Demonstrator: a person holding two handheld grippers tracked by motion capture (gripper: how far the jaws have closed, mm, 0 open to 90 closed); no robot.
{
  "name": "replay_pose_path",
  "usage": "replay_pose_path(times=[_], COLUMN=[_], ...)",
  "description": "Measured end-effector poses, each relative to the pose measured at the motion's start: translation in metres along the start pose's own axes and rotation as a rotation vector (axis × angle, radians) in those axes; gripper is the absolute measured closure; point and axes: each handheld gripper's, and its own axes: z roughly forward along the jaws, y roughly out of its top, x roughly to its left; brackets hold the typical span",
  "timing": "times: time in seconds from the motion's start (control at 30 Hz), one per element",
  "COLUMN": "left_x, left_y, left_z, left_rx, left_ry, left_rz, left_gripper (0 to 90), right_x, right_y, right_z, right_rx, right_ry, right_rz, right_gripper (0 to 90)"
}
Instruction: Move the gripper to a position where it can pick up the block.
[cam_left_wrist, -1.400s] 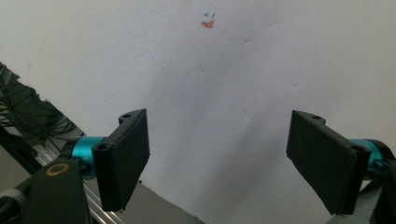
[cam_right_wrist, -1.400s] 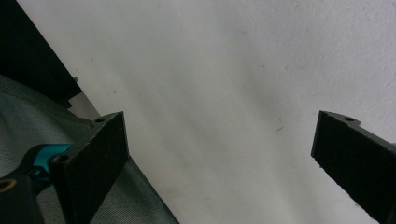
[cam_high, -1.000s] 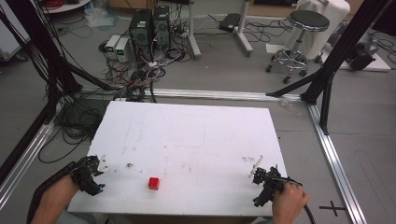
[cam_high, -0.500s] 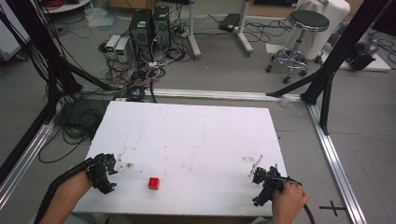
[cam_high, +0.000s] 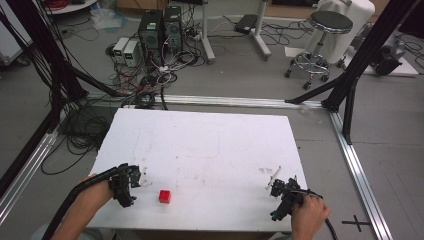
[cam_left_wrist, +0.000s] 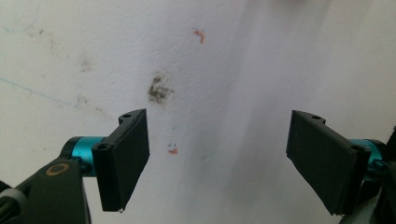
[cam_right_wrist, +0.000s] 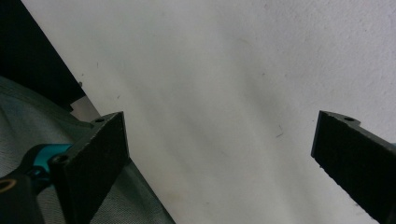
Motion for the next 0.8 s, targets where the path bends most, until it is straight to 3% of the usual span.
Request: replay_pose_path(times=[0.47, 0.8], left_x=[-0.005, -0.008], left_y=[0.030, 0.046], left_z=[0.005, 0.009], left_rx=[-0.015, -0.031], left_ry=[-0.041, -0.085], left_rz=[0.085, 0.118], left_gripper=[21.7, 21.7], right_x=[0.000, 0.000], right_y=[0.000, 0.000], right_z=[0.000, 0.000], right_rx=[-0.001, -0.003], right_ry=[0.001, 0.003], right_rz=[0.001, -0.001], right_gripper=[3.2, 3.2])
